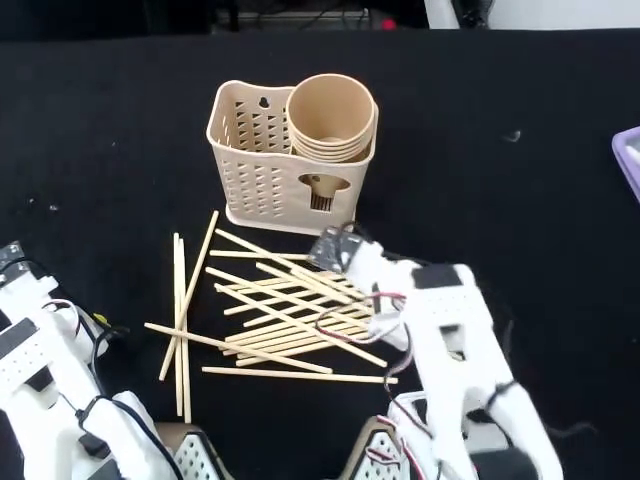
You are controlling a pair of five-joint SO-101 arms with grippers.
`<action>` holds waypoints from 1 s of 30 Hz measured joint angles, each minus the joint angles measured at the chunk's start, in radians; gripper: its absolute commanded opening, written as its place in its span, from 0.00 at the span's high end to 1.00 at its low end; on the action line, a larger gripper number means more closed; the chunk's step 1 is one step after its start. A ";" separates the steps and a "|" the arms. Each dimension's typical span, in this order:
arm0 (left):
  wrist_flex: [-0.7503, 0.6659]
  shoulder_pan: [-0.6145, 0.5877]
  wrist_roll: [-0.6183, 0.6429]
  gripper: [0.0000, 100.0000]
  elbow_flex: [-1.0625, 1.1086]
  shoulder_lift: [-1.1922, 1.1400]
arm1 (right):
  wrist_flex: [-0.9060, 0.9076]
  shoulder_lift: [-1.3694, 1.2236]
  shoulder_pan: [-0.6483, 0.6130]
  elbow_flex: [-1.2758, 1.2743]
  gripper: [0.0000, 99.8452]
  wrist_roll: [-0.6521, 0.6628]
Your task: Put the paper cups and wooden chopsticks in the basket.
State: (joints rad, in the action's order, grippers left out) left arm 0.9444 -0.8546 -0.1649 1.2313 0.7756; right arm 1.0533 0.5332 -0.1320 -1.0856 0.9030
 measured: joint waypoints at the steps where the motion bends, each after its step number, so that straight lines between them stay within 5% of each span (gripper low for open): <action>1: 0.000 0.000 0.000 0.77 0.000 0.000 | 0.002 -0.026 -0.020 0.018 0.84 -0.014; 10: 0.000 0.000 0.000 0.77 0.000 0.000 | -0.068 -0.141 -0.147 0.071 0.86 -0.078; 18: 0.000 0.000 0.000 0.77 0.000 0.000 | -0.203 -0.236 -0.152 0.077 0.86 -0.091; 23: 0.000 0.000 0.000 0.77 0.000 0.000 | -0.229 -0.256 -0.152 0.087 0.99 -0.091; 30: -0.026 0.000 0.000 0.77 0.000 0.000 | -0.201 -0.265 -0.152 0.104 0.99 -0.095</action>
State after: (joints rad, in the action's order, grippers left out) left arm 0.9183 -0.8546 -0.1649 1.2313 0.7756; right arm 0.8523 0.2677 -0.2839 -0.9812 0.8078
